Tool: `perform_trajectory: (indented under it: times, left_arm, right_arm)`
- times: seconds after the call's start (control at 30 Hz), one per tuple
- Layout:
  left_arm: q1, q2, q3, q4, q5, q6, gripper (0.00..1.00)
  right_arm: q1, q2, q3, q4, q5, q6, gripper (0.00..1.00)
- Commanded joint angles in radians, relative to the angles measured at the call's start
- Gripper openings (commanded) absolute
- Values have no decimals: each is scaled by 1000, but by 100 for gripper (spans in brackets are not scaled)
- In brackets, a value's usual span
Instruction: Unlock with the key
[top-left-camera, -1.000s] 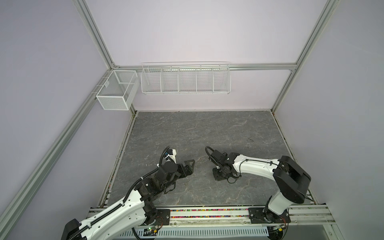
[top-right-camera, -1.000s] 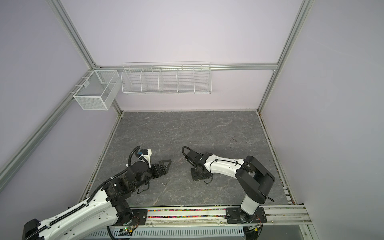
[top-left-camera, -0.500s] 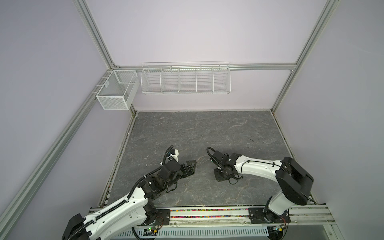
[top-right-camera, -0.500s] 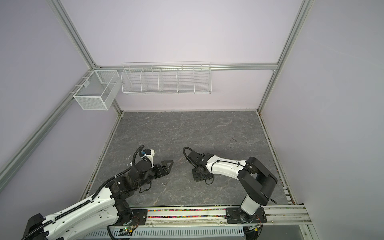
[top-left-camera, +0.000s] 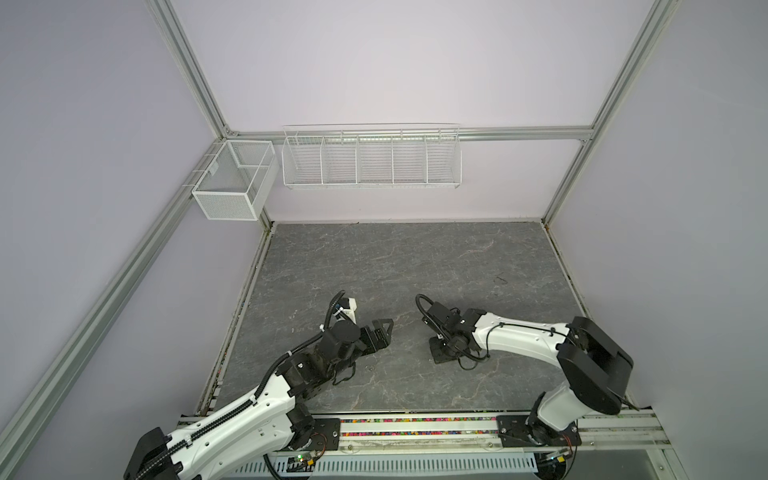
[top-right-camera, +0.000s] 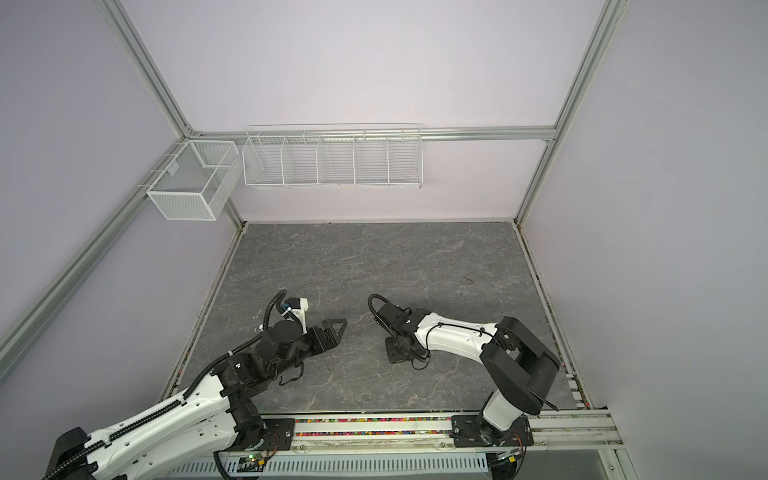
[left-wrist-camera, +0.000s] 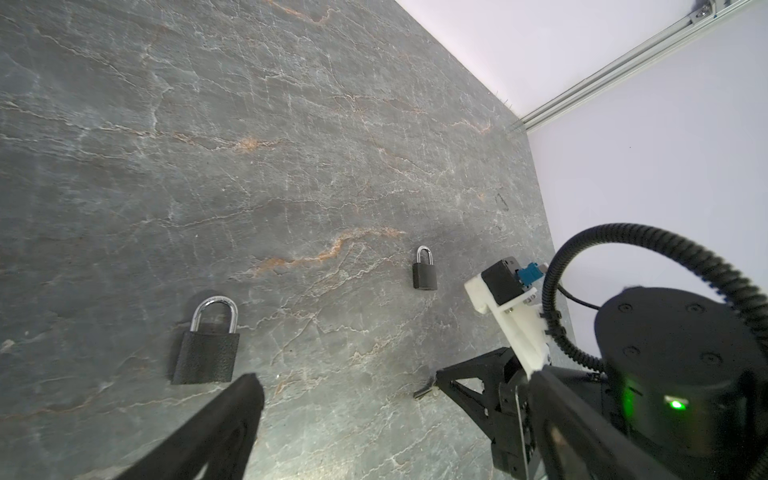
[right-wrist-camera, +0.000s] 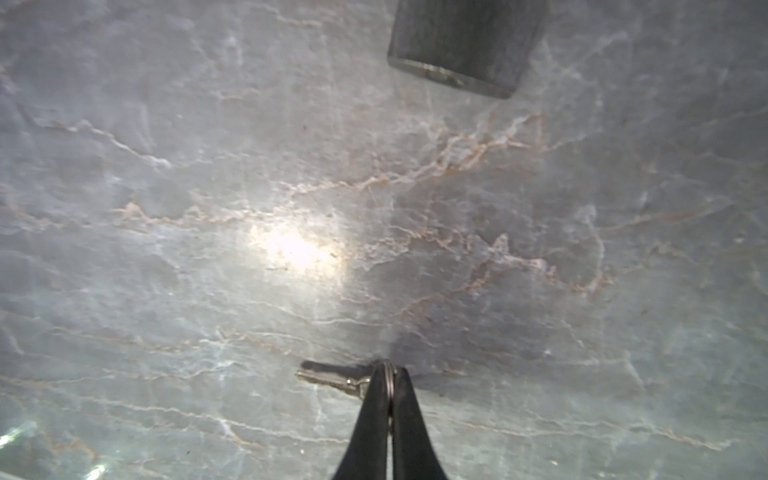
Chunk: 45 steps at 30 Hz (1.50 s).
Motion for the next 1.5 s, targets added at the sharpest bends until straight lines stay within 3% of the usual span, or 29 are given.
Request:
perform_trajectory:
  times: [0.0, 0.23, 0.4, 0.73, 1.1, 1.47]
  left_arm:
    - [-6, 4, 4, 51, 1, -58, 99]
    - [-9, 31, 11, 126, 21, -128, 98]
    - [-11, 79, 30, 231, 27, -125, 88]
    - [-88, 269, 122, 429, 9, 52, 72]
    - [-186, 503, 224, 538, 18, 160, 55]
    - [-229, 587, 219, 623, -13, 151, 34]
  right_arm:
    - [-6, -41, -17, 45, -17, 31, 6]
    - [-24, -137, -53, 73, -35, 48, 6]
    - [-62, -216, -46, 86, -74, 82, 6]
    - [-142, -363, -29, 76, -121, 151, 6]
    - [-153, -462, 14, 56, -114, 160, 6]
    - [-162, -513, 8, 69, -122, 173, 6]
